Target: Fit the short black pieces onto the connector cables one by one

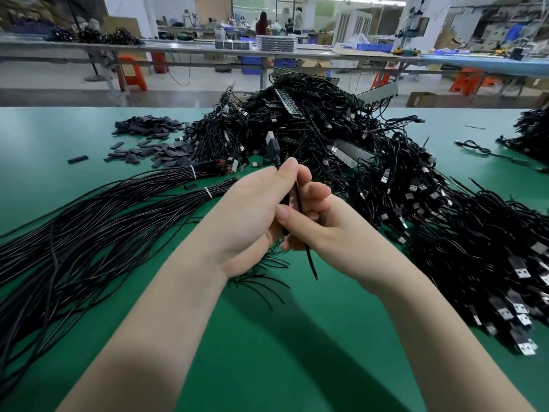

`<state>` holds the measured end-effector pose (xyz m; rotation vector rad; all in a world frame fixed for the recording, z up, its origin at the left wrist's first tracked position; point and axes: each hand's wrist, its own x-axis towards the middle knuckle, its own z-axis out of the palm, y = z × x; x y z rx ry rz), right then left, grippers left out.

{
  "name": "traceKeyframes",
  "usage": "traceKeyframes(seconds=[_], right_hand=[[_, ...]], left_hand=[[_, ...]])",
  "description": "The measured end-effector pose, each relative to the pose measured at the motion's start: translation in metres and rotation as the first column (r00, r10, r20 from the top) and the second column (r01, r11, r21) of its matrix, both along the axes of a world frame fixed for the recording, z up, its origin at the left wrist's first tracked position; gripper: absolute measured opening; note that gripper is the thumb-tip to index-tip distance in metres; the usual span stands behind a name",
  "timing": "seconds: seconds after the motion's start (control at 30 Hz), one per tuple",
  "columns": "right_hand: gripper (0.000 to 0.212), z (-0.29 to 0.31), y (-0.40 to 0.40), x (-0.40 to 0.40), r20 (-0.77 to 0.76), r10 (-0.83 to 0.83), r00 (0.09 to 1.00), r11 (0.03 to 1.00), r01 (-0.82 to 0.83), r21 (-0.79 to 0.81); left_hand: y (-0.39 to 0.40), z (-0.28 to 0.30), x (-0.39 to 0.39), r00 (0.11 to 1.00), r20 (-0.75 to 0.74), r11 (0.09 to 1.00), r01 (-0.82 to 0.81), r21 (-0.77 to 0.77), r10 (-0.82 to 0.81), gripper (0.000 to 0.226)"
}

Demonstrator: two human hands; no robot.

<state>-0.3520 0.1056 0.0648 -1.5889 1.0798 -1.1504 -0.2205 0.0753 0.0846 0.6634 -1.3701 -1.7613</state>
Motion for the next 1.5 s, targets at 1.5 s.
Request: traceKeyframes(seconds=[1.5], right_hand=[[0.033, -0.046, -0.014, -0.043, -0.408, 0.421, 0.810, 0.759, -0.068, 0.648]], left_hand=[[-0.012, -0.092, 0.011, 0.521, 0.717, 0.611, 0.398, -0.685, 0.464, 0.029]])
